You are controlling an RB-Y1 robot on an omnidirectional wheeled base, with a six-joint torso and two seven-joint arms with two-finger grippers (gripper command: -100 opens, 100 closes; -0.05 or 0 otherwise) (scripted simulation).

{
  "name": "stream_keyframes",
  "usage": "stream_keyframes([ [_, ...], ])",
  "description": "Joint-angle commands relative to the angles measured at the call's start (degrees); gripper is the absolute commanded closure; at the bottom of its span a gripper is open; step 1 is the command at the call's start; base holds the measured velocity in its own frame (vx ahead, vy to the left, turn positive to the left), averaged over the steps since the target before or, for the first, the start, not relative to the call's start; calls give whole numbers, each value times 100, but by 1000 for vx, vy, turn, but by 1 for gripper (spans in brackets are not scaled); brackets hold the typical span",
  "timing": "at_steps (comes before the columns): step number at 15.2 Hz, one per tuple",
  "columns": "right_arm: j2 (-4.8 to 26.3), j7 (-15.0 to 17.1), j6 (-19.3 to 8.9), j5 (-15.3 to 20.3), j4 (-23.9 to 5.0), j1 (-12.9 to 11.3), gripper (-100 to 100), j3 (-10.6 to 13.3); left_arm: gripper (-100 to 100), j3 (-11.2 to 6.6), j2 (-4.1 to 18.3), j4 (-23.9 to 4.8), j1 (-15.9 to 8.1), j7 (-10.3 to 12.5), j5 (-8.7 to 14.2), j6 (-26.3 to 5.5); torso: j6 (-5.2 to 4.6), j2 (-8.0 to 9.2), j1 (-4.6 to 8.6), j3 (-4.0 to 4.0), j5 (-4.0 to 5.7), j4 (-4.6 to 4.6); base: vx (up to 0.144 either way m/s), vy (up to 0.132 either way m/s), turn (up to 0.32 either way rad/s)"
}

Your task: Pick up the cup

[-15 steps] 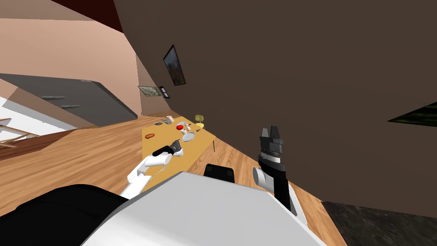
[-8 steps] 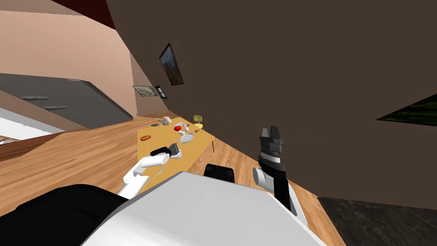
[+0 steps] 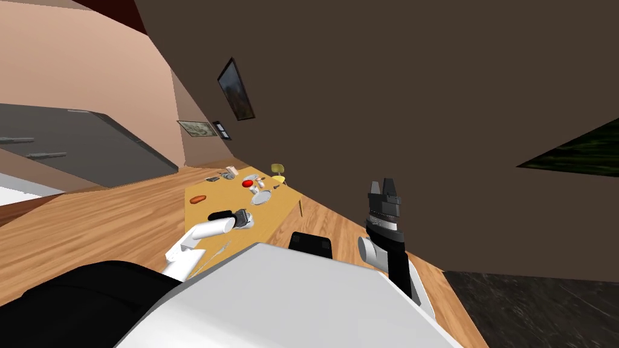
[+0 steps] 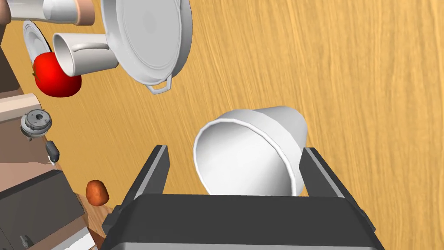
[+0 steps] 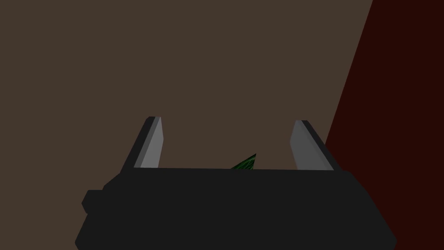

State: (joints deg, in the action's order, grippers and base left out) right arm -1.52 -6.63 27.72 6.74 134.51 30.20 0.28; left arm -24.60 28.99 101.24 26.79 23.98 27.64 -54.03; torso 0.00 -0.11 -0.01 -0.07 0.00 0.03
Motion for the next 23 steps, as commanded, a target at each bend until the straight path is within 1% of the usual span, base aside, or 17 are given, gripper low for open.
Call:
stream_keyframes([
  [1,0,0,0,0,0,0,0,0,-100,-23,-4,-51,-18,35,15,-222,0,0,0,0,0,0,18,6,-30],
  [2,0,0,0,0,0,0,0,0,-100,-121,24,-176,-22,99,129,-392,0,2,0,1,0,0,24,5,-77],
  [4,0,0,0,0,0,0,0,0,-100,-121,24,-176,-22,99,129,-530,0,0,1,0,0,0,24,7,-49],
  [5,0,0,0,0,0,0,0,0,-100,-215,50,-295,-26,160,237,-725,1,2,1,1,0,0,22,8,-56],
  [6,0,0,0,0,0,0,0,0,-100,-215,50,-295,-26,160,237,-816,0,1,0,1,0,0,25,11,-69],
  [7,0,0,0,0,0,0,0,0,-100,-215,50,-295,-26,160,237,-823,0,1,-1,1,0,0,20,9,-29],
  [8,0,0,0,0,0,0,0,0,-100,-304,73,-407,-29,217,339,-1023,1,2,-1,1,0,0,24,8,-65],
  [9,0,0,0,0,0,0,0,0,-100,-304,73,-407,-29,217,339,-1099,0,2,-1,1,0,-1,26,11,-62],
  [10,0,0,0,0,0,0,0,0,-100,-388,94,-512,-33,270,434,-1239,0,1,-1,1,0,0,31,15,-80],
  [12,0,0,0,0,0,0,0,0,-100,-466,112,-609,-36,319,522,-1487,-1,-1,-3,-1,-1,0,30,16,-78],
  [13,0,0,0,0,0,0,0,0,-100,-466,112,-609,-36,319,522,-1595,-1,-2,-4,-1,-1,0,27,16,-57],
  [14,0,0,0,0,0,0,0,0,-100,-466,112,-609,-36,319,522,-1595,0,-1,-4,-1,-1,0,18,12,-15],
  [15,0,0,0,0,0,0,0,0,-100,-537,129,-697,-39,364,602,-1807,1,1,-2,1,-1,0,20,12,-48],
  [16,0,0,0,0,0,0,0,0,-100,-537,129,-697,-39,364,602,-1812,1,2,-2,1,-1,0,18,13,-48],
  [19,0,0,0,0,0,0,0,0,-100,-658,155,-846,-44,439,735,-2177,0,2,-2,1,0,-1,24,16,-55],
  [20,0,0,0,0,0,0,0,0,-100,-658,155,-846,-44,439,735,-2177,0,1,-3,1,-1,0,23,17,-50],
  [23,0,0,0,0,0,0,0,0,-100,-775,179,-990,-49,511,863,-2529,0,1,-3,1,-1,0,24,18,-52],
])
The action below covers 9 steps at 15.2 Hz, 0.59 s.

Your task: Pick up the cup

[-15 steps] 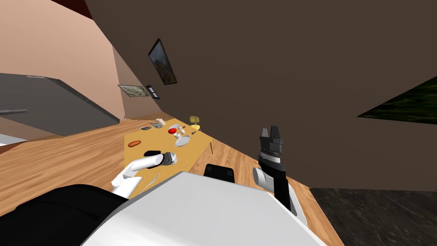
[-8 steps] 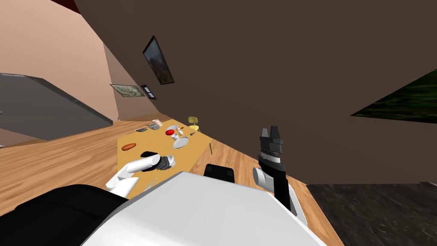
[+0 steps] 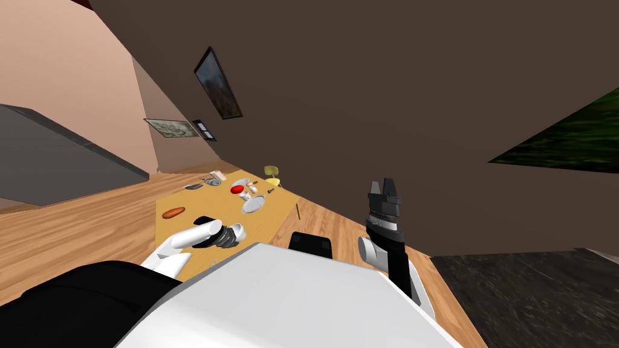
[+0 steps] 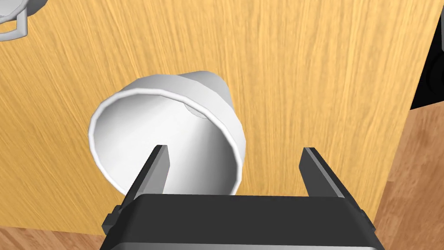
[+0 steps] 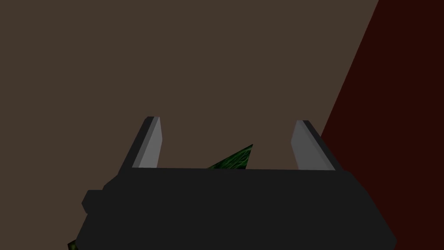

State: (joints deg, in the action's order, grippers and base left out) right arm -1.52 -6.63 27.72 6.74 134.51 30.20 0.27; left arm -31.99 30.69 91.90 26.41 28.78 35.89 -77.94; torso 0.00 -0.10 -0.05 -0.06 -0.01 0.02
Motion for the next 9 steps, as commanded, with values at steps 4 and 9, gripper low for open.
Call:
stream_keyframes([
  [4,0,0,0,0,0,0,0,0,-100,44,-70,-261,-83,-36,-53,79,1,5,2,2,0,-1,11,16,-17],
  [9,0,0,0,0,0,0,0,0,100,78,-100,-356,-121,-61,-90,161,1,9,5,5,1,-2,2,9,0],
])
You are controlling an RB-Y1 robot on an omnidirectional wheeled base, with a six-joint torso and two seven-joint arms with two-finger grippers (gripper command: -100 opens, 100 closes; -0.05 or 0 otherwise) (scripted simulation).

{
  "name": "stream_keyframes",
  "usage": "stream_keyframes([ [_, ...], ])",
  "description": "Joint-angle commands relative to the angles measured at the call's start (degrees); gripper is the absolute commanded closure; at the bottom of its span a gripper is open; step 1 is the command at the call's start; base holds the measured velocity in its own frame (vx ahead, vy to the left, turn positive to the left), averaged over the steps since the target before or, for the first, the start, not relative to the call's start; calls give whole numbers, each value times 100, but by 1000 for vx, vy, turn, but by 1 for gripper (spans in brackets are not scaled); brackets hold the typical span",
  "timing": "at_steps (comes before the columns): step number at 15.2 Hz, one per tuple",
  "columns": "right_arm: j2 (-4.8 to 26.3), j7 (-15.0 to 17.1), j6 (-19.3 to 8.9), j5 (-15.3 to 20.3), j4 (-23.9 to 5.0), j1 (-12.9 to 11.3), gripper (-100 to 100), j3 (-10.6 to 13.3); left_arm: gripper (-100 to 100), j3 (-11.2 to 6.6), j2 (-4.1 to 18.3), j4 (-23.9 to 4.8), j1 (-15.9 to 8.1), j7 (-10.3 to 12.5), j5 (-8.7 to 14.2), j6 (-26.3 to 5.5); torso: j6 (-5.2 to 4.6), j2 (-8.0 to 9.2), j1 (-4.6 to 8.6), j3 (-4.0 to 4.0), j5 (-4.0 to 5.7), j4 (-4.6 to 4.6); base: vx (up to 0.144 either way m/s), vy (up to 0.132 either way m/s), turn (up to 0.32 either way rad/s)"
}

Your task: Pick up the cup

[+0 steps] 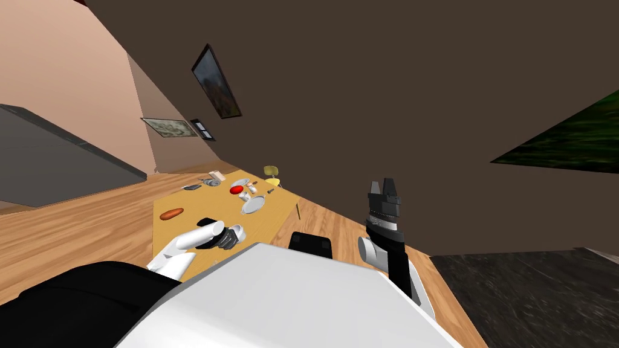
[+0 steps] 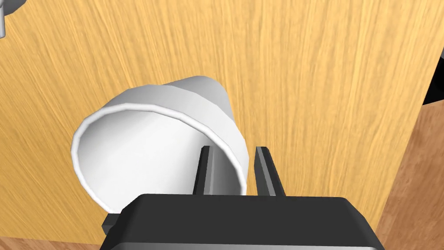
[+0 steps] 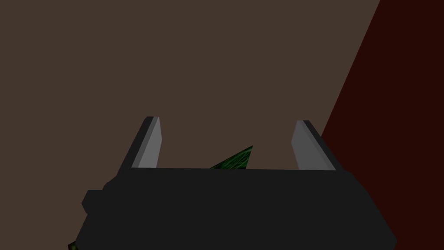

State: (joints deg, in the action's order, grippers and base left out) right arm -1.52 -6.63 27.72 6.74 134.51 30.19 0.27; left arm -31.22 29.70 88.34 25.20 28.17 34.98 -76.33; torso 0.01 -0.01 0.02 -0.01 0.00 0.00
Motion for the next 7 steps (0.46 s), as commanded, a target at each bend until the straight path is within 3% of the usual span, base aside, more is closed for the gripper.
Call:
stream_keyframes([
  [1,0,0,0,0,0,0,0,0,100,0,0,0,0,0,0,0,0,0,0,0,0,0,0,0,0],
  [3,0,0,0,0,0,0,0,0,100,-1,-4,-2,1,5,5,-5,-4,-2,-3,-1,0,1,0,0,0],
  [6,0,0,0,0,0,0,0,0,100,-107,104,316,111,93,121,-287,-4,1,8,1,10,-1,-5,-16,-5],
  [7,0,0,0,0,0,0,0,0,100,-90,78,236,99,55,103,-202,-5,2,12,1,11,-1,-3,-11,2],
])
